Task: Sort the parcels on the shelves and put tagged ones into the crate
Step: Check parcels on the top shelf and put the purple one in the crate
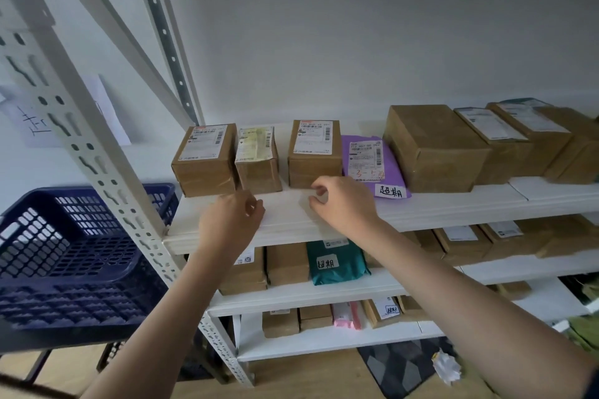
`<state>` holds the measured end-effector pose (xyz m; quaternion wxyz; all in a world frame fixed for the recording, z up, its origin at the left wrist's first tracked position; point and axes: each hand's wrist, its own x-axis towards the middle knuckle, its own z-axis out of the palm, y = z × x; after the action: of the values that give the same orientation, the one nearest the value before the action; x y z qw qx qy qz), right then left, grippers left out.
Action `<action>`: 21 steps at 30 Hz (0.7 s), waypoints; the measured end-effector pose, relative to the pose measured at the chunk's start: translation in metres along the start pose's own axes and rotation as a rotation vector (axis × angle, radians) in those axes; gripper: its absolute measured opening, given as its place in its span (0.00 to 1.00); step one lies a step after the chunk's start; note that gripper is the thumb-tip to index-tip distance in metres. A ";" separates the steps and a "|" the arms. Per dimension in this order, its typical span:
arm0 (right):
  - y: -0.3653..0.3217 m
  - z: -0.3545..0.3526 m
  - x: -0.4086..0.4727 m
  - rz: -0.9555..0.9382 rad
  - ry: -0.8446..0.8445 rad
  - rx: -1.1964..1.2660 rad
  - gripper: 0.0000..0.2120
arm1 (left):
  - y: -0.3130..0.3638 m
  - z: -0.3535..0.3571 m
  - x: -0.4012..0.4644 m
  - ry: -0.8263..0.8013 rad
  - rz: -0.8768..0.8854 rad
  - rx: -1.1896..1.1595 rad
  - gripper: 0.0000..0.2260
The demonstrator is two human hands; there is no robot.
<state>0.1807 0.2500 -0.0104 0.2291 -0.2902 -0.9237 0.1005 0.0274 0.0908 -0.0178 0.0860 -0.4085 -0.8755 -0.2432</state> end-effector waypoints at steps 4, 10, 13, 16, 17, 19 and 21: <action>0.031 -0.015 -0.009 0.068 0.034 -0.037 0.13 | 0.025 0.004 -0.001 -0.073 0.106 -0.027 0.15; 0.054 -0.027 0.002 0.099 0.060 -0.013 0.15 | 0.049 0.020 0.014 -0.102 0.124 0.060 0.20; 0.057 -0.029 0.012 0.079 0.036 -0.010 0.13 | 0.051 0.028 0.020 -0.095 0.090 0.072 0.23; 0.057 -0.029 0.022 0.049 -0.021 -0.049 0.10 | 0.054 0.033 0.029 -0.127 0.043 0.099 0.24; 0.057 -0.028 0.024 0.034 -0.041 -0.053 0.11 | 0.056 0.034 0.032 -0.139 0.034 0.103 0.23; 0.056 -0.025 0.028 0.009 -0.065 -0.059 0.12 | 0.059 0.034 0.035 -0.153 0.029 0.103 0.22; 0.056 -0.022 0.030 -0.002 -0.069 -0.064 0.13 | 0.061 0.034 0.036 -0.153 0.027 0.088 0.20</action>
<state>0.1975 0.3142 0.0021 0.1879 -0.2928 -0.9341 0.0807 0.0516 0.1652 -0.0126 0.0400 -0.4337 -0.8838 -0.1712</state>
